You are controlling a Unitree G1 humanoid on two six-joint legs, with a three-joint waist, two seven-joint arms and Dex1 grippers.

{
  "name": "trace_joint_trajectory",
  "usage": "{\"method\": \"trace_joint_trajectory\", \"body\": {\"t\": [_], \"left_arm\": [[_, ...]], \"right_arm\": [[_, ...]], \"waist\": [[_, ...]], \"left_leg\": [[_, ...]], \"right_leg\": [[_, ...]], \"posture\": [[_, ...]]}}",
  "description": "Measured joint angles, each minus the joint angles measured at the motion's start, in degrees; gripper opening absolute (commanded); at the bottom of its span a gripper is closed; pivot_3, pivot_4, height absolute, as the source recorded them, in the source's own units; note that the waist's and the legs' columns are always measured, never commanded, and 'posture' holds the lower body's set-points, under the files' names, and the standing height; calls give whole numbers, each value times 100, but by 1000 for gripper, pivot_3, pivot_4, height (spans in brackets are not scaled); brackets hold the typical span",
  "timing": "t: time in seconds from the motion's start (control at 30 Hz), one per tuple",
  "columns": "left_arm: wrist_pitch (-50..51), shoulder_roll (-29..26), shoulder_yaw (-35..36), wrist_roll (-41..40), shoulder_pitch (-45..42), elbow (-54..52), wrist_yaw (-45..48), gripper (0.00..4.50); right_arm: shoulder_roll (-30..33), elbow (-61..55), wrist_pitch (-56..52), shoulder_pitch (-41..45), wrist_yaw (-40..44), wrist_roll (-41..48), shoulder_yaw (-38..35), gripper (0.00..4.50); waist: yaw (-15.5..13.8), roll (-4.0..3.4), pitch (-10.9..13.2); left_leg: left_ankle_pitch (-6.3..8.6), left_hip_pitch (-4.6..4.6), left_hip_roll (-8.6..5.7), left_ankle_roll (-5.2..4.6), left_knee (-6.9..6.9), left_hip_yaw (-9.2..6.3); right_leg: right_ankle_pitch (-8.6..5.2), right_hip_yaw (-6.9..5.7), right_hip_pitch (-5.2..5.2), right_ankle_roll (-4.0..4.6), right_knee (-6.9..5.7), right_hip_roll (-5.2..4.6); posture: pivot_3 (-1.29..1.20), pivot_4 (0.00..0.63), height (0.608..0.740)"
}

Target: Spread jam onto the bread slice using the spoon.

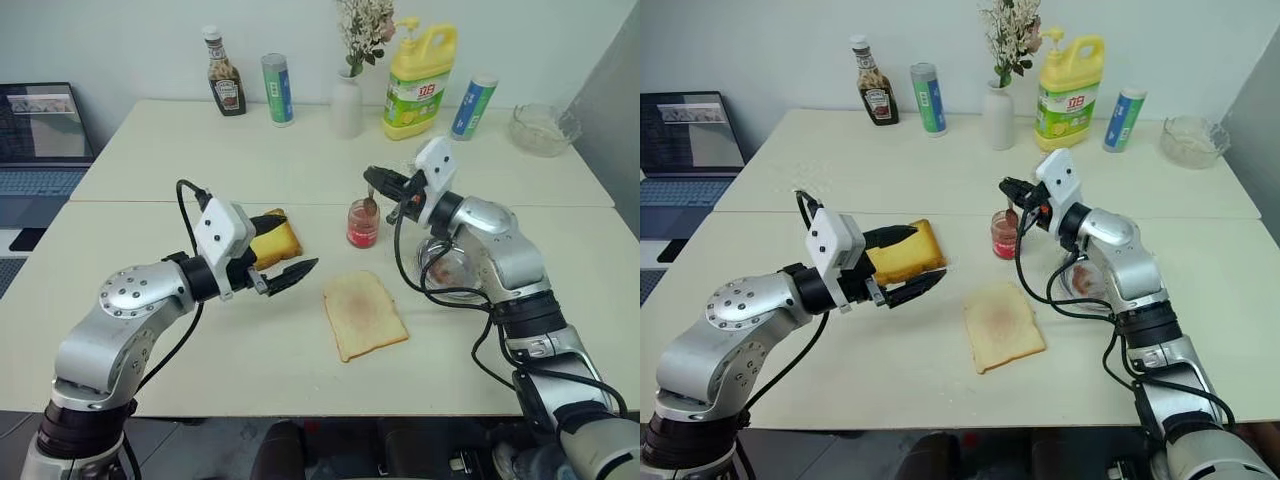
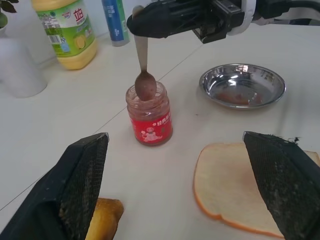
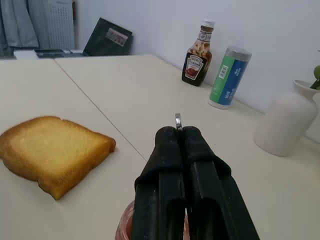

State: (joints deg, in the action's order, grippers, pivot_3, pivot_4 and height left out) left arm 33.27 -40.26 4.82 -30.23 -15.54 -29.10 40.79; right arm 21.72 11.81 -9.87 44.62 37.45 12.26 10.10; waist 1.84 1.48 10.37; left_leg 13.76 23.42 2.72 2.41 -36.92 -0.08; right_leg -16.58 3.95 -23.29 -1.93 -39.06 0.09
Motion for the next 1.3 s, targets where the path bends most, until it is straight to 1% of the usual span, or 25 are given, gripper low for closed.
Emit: {"method": "trace_joint_trajectory", "body": {"t": [0.37,0.63,0.8,1.03,1.3], "left_arm": [[-108,56,-52,32,-70,134,115,4500],[-272,105,-87,183,-68,298,212,4500],[-353,116,-112,262,-34,321,250,4500],[-367,161,-111,316,-16,320,212,4500],[-367,170,-111,359,-16,318,194,4500]], "right_arm": [[2,275,700,-1,244,-870,255,38],[-95,536,746,-1,252,-1097,262,38],[-326,634,154,-1,221,-959,185,38],[-685,506,-1087,71,-43,-393,-450,38],[-1008,424,-2073,137,-394,114,-913,38]], "waist": [[0,0,0],[0,0,0],[0,0,0],[0,1,-1],[2,1,-1]], "left_leg": [[0,0,0,0,-2,-2],[0,-1,-1,1,-2,-2],[0,-1,0,1,-3,-3],[0,-3,0,1,-4,-5],[0,-5,0,0,-4,-4]], "right_leg": [[1,-2,0,1,-2,-1],[2,-2,0,2,-4,-1],[2,-3,0,3,-7,-1],[3,-5,1,3,-13,-2],[3,-4,1,3,-17,-1]], "posture": [[0,150,740],[0,150,740],[0,150,740],[0,150,740],[0,150,740]]}}
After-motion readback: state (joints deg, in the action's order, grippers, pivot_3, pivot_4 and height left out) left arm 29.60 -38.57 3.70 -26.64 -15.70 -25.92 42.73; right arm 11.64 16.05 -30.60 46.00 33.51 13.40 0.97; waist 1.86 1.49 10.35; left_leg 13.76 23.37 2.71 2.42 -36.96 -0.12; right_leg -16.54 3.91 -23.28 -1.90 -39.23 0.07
